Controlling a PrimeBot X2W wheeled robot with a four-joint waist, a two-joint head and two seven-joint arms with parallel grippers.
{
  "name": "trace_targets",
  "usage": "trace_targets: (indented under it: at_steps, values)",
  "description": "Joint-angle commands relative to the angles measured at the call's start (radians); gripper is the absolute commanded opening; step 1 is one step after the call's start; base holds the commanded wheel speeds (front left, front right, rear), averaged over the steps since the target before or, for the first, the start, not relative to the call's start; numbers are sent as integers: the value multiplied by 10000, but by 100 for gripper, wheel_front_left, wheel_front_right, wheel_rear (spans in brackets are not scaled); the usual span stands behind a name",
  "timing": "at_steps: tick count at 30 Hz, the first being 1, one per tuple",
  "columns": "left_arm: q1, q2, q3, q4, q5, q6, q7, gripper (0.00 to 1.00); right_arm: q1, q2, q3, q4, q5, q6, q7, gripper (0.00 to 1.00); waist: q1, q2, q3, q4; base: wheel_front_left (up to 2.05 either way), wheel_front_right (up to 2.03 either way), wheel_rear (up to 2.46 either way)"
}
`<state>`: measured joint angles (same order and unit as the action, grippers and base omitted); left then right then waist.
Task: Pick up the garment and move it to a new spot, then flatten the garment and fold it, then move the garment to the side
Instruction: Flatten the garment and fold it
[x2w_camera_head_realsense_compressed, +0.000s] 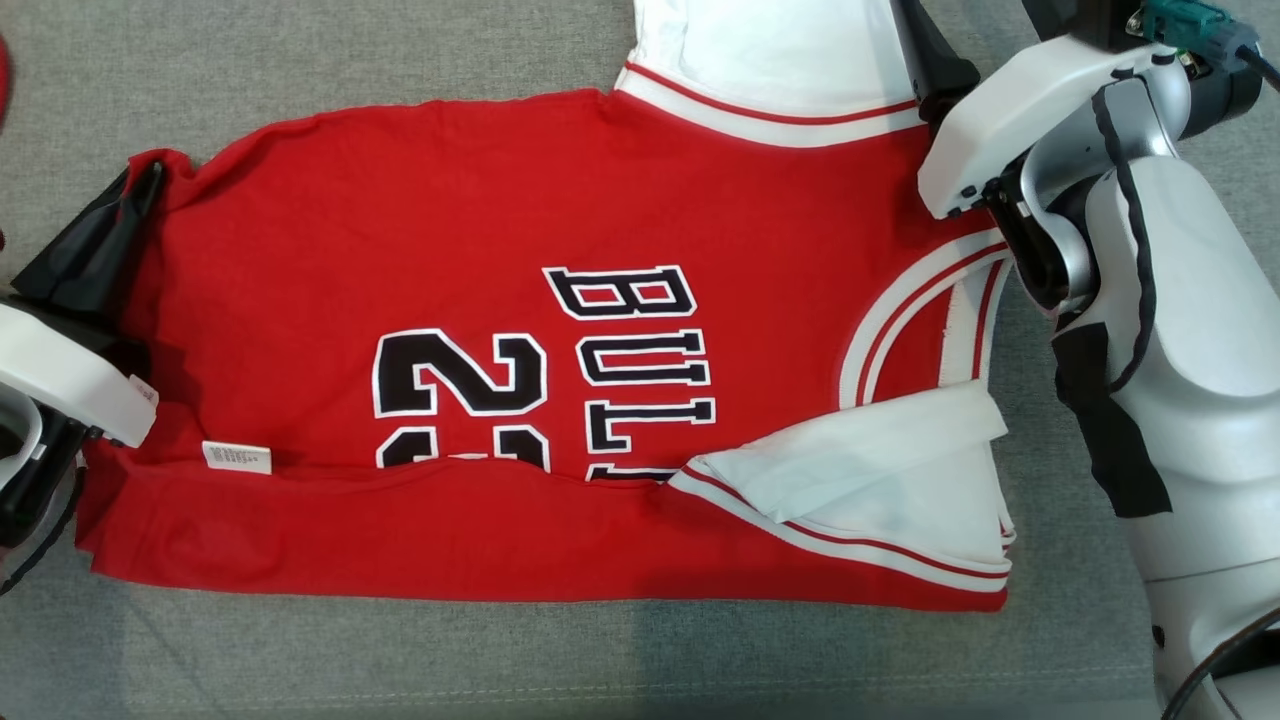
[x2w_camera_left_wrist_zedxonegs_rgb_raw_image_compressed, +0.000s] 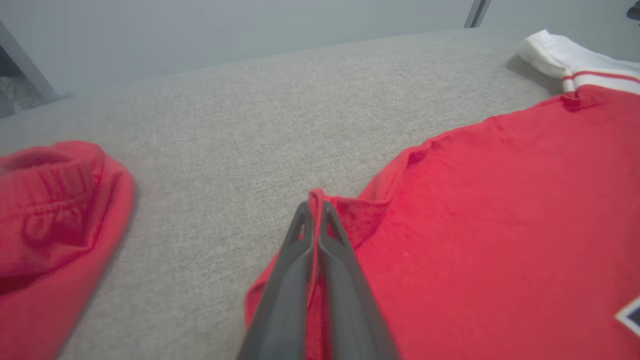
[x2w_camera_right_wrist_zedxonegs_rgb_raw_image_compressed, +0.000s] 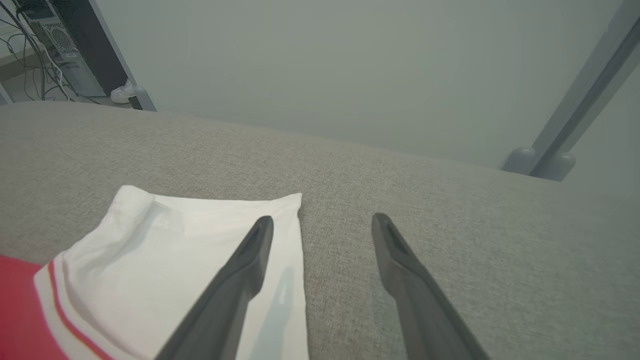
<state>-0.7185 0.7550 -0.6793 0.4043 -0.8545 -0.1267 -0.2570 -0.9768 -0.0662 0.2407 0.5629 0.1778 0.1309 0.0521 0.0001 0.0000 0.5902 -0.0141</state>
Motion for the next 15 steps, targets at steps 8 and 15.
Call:
trace_targets:
  at_steps: [8, 15]
  values:
    - [-262, 92, 660, -466, 582, -40, -47, 0, -1233, 160, 235, 948, 241, -2, 476, 100, -1, 0, 344, 576, 0, 0, 0]
    - [-449, -118, 612, -537, 732, -40, -47, 0, -1749, 160, 162, 1694, 194, -2, 694, 100, -1, 0, 510, 873, 0, 0, 0]
